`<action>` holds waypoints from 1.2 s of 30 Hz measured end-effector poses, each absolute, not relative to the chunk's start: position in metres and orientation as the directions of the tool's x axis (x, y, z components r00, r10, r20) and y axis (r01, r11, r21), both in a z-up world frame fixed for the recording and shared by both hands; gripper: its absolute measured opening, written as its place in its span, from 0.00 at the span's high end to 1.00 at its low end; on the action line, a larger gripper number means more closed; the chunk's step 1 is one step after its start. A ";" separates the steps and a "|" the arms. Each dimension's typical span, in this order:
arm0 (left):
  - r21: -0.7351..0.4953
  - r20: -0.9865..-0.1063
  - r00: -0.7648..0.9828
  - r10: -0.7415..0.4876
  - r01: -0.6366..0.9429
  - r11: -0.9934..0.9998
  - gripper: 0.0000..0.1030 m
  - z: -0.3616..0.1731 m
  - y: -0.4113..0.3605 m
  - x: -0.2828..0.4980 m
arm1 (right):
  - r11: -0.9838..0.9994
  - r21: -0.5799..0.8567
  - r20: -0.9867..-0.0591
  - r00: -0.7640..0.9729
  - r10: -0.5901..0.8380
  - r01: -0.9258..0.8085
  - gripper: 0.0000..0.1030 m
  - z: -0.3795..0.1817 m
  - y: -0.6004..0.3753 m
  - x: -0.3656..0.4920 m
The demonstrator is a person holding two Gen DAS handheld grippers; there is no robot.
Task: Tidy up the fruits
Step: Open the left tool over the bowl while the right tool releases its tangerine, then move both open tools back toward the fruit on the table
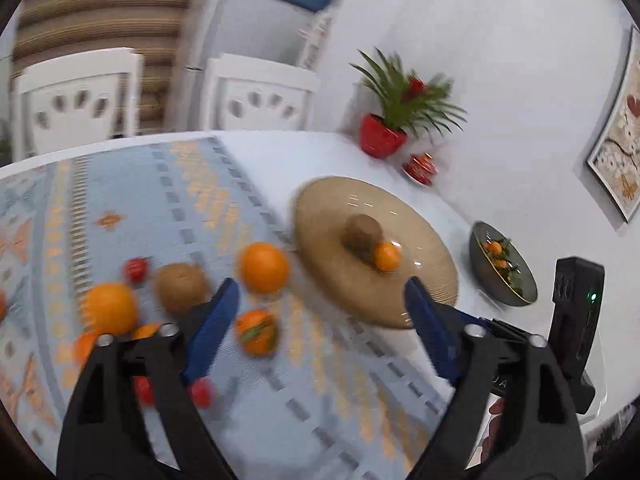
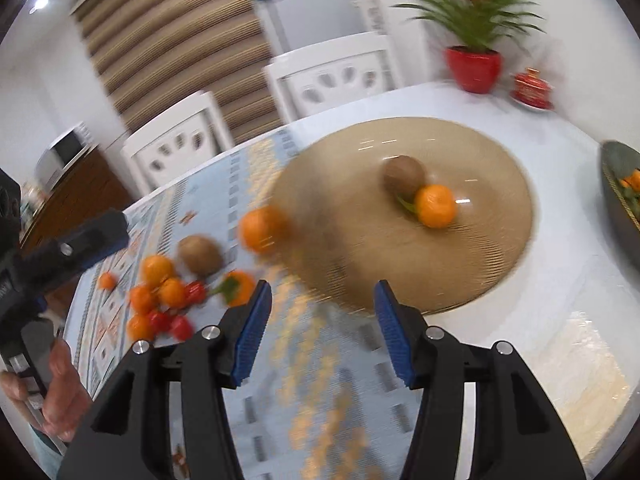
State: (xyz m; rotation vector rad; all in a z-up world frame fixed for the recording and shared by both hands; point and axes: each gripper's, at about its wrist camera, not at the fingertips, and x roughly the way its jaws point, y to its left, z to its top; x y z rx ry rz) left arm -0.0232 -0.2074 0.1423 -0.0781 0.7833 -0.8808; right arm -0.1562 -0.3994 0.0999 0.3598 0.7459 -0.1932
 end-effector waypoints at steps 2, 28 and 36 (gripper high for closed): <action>-0.337 -0.580 0.463 -0.670 0.613 0.715 0.08 0.145 -0.169 -0.027 | 0.941 0.227 -0.688 0.725 -0.028 0.252 0.44 0.097 -0.379 -0.153; -0.129 -0.691 0.696 -0.195 0.146 0.981 0.04 0.042 -0.005 -0.010 | 0.986 -0.005 -0.584 0.800 -0.139 0.168 0.11 0.047 -0.268 -0.140; -0.142 -0.693 0.691 -0.207 0.150 0.978 0.04 0.040 -0.004 -0.005 | 0.927 0.244 -0.595 0.799 -0.087 0.283 0.11 0.044 -0.331 -0.144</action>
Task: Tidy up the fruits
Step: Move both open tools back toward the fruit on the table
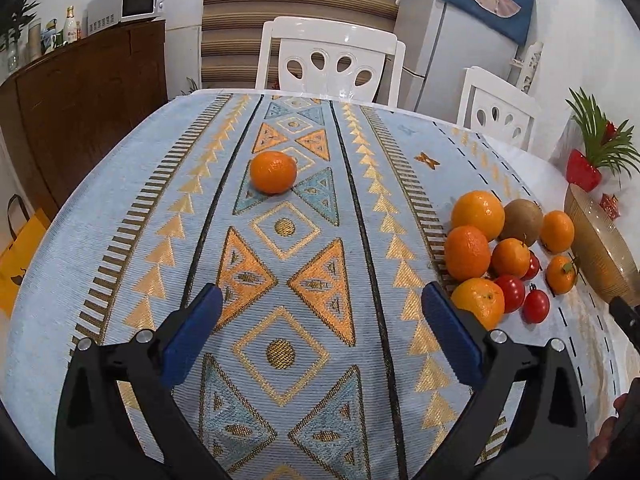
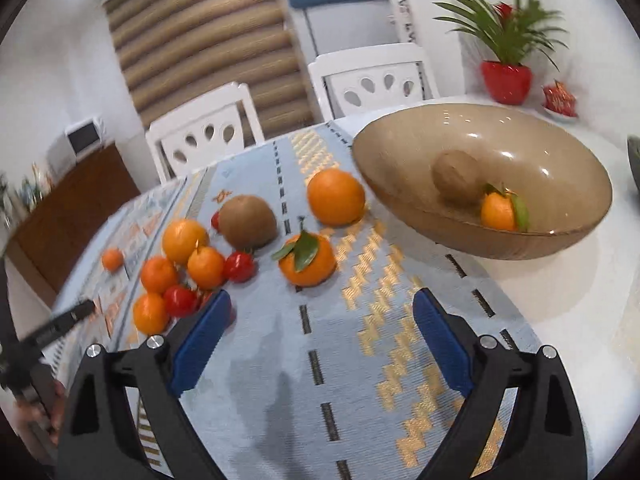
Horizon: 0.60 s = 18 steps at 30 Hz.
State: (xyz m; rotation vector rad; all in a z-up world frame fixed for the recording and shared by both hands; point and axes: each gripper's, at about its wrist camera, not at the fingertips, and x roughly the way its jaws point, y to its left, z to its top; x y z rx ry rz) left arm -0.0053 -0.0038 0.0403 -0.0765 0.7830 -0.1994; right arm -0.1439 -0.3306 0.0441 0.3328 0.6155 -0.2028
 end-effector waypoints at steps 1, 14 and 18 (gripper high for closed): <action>-0.146 -0.694 0.689 -0.209 0.149 0.978 0.04 0.040 -0.003 -0.005 | 0.927 0.244 -0.593 0.800 -0.088 0.283 0.11 0.045 -0.331 -0.144; -0.062 -0.673 0.716 -0.185 0.195 0.979 0.04 0.044 -0.018 -0.016 | 0.955 -0.002 -0.599 0.765 -0.238 0.295 0.11 0.046 -0.288 -0.137; -0.081 -0.758 0.599 -0.257 0.304 0.949 0.03 0.047 -0.028 -0.010 | 0.970 -0.006 -0.716 0.676 -0.173 0.241 0.12 0.039 -0.283 -0.116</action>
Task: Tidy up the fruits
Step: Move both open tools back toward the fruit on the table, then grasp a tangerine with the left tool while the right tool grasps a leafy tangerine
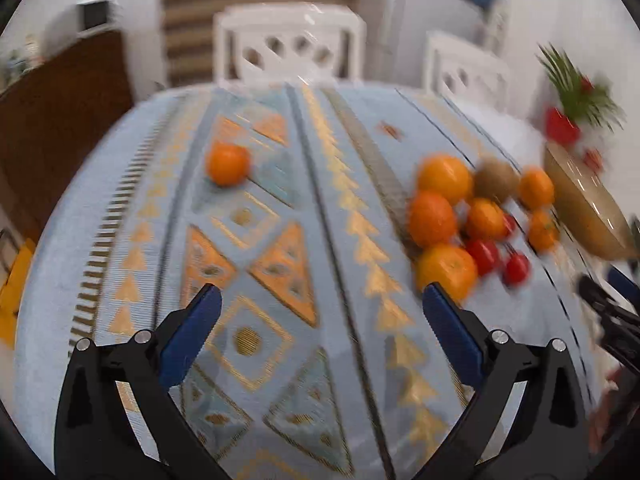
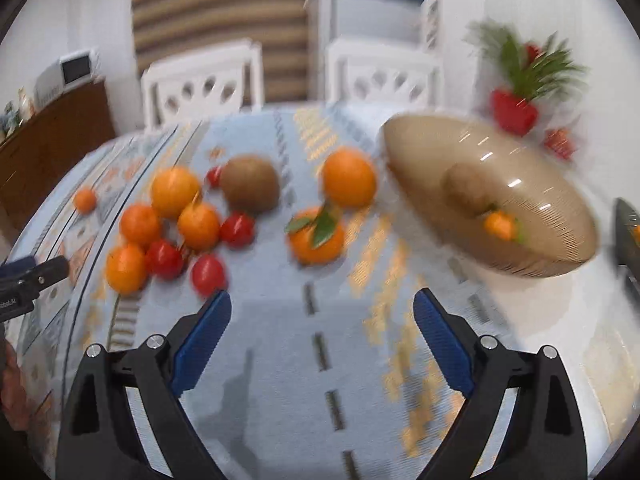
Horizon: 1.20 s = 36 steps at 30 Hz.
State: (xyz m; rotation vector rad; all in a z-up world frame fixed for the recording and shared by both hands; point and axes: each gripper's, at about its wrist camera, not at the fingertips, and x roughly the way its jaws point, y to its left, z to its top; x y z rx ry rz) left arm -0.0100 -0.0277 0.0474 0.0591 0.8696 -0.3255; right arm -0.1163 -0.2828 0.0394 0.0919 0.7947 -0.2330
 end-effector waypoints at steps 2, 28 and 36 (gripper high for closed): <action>-0.061 -0.795 0.551 -0.252 0.341 0.938 0.03 0.052 -0.036 -0.007 | 0.977 0.021 -0.739 0.661 -0.127 0.210 0.13 0.043 -0.286 -0.108; -0.142 -0.799 0.429 -0.421 0.546 0.826 0.40 0.019 -0.104 0.005 | 0.975 0.082 -0.798 0.600 -0.059 0.206 0.52 0.011 -0.318 -0.033; -0.148 -0.786 0.440 -0.434 0.548 0.823 0.58 0.022 -0.101 0.002 | 0.978 0.071 -0.771 0.633 -0.069 0.194 0.55 0.018 -0.314 -0.041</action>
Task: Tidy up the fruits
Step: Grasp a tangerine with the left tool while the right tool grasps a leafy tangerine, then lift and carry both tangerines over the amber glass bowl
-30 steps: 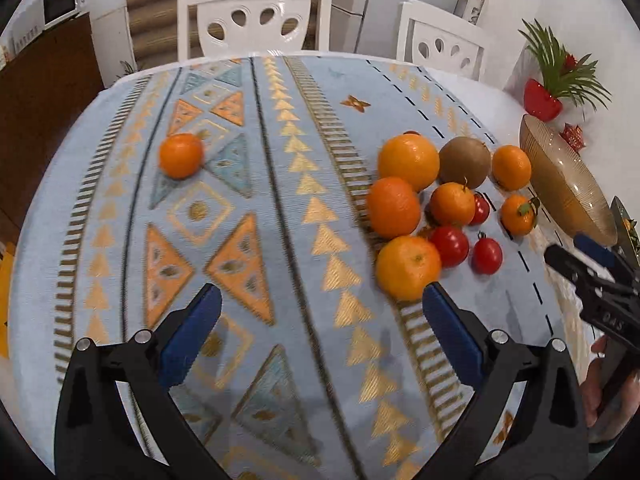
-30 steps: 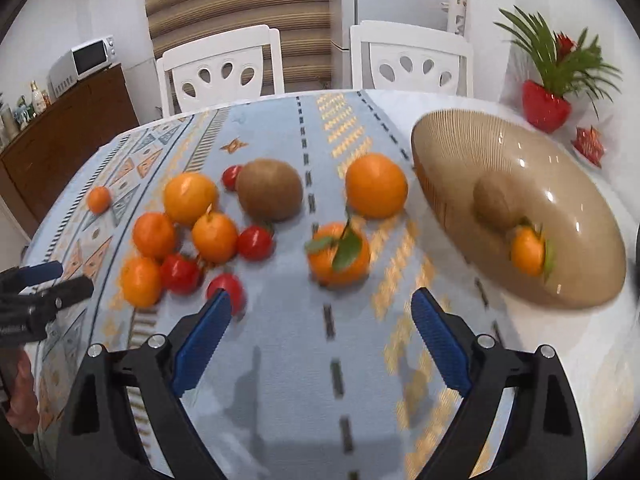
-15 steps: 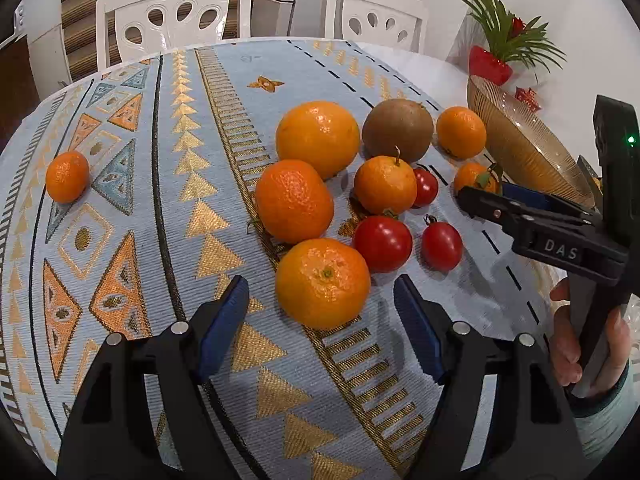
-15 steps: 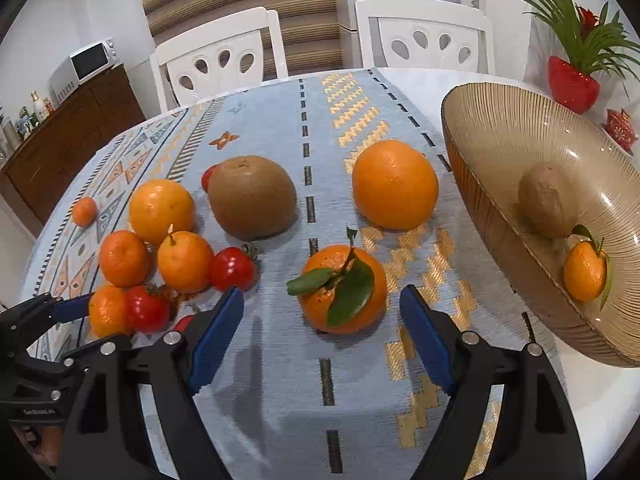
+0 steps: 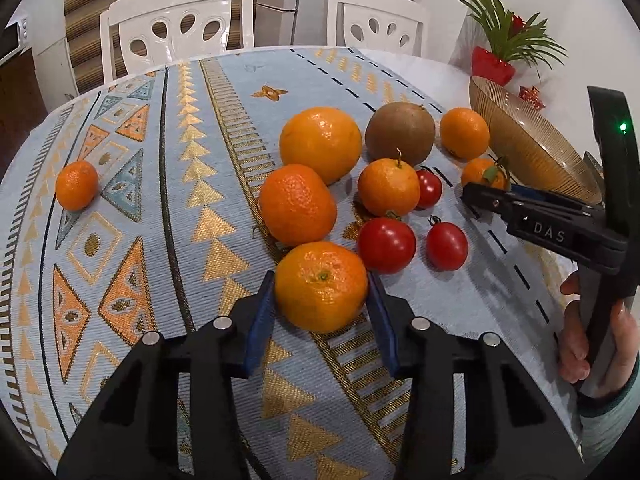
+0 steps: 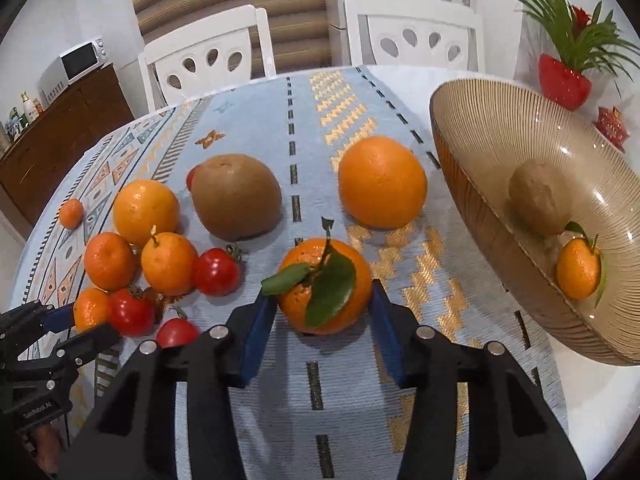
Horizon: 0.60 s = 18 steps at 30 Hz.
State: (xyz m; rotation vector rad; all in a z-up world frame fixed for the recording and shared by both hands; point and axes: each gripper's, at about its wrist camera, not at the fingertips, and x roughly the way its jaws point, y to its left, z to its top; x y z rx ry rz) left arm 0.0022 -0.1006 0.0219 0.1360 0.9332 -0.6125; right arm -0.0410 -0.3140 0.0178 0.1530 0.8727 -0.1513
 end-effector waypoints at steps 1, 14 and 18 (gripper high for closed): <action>-0.149 -0.783 0.443 -0.437 0.548 0.823 0.58 0.022 -0.100 0.002 | 0.980 0.069 -0.768 0.637 -0.069 0.189 0.55 0.018 -0.313 -0.042; -0.203 -0.703 0.466 -0.537 0.592 0.780 0.58 0.077 -0.117 -0.027 | 0.968 0.187 -0.707 0.707 0.014 0.168 0.55 0.062 -0.336 -0.094; -0.195 -0.672 0.450 -0.588 0.659 0.727 0.58 0.107 -0.162 -0.033 | 0.957 0.199 -0.644 0.764 -0.034 0.209 0.55 0.097 -0.369 -0.116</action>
